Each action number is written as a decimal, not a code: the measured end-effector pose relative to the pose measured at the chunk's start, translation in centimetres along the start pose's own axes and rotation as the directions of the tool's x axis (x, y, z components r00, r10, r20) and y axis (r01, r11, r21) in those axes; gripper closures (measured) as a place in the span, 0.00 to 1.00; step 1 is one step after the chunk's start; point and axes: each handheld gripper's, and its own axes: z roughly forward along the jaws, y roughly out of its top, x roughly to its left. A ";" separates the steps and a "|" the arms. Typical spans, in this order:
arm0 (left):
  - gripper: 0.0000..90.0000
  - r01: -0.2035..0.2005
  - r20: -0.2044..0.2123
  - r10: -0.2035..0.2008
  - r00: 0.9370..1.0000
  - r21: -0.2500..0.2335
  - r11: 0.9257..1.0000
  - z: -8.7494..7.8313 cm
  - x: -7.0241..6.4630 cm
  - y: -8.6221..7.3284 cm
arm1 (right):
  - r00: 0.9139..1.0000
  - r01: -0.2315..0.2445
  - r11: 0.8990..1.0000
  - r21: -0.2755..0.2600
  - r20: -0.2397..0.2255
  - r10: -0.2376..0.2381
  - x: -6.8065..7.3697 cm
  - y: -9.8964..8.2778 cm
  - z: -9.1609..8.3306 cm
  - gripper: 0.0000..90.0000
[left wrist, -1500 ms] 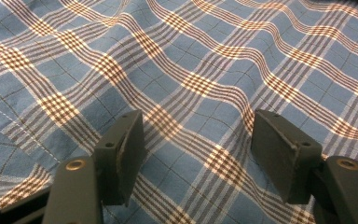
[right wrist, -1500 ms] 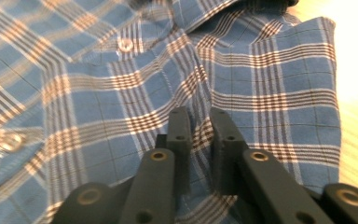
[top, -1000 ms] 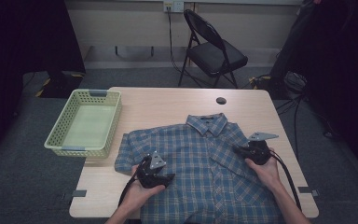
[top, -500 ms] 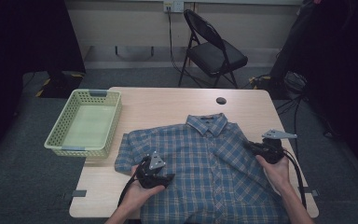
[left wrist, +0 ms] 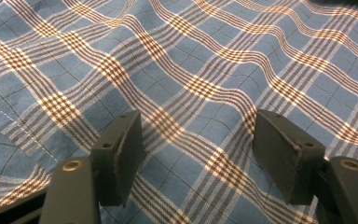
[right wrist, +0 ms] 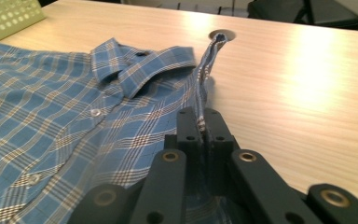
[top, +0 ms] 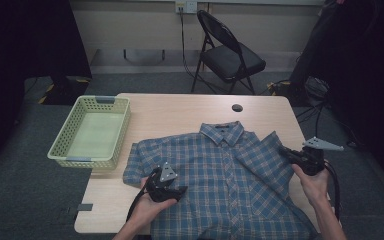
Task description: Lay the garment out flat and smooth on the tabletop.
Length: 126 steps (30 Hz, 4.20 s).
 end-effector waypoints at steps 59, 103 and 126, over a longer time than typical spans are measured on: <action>0.36 -0.008 0.004 0.008 1.000 0.001 1.000 0.0 0.1 0.0 | 0.967 0.004 0.999 -0.048 0.254 0.008 0.1 0.3 -3.8 0.38; 0.30 -0.032 0.034 0.032 0.999 0.011 0.999 0.6 -1.8 0.6 | 0.995 0.091 0.970 0.225 0.025 -0.099 4.1 -7.2 3.3 0.23; 0.41 0.208 -0.241 -0.195 0.951 0.030 0.978 -5.5 8.3 -3.9 | 0.995 0.079 0.971 0.226 0.042 -0.091 4.2 -7.2 3.2 0.23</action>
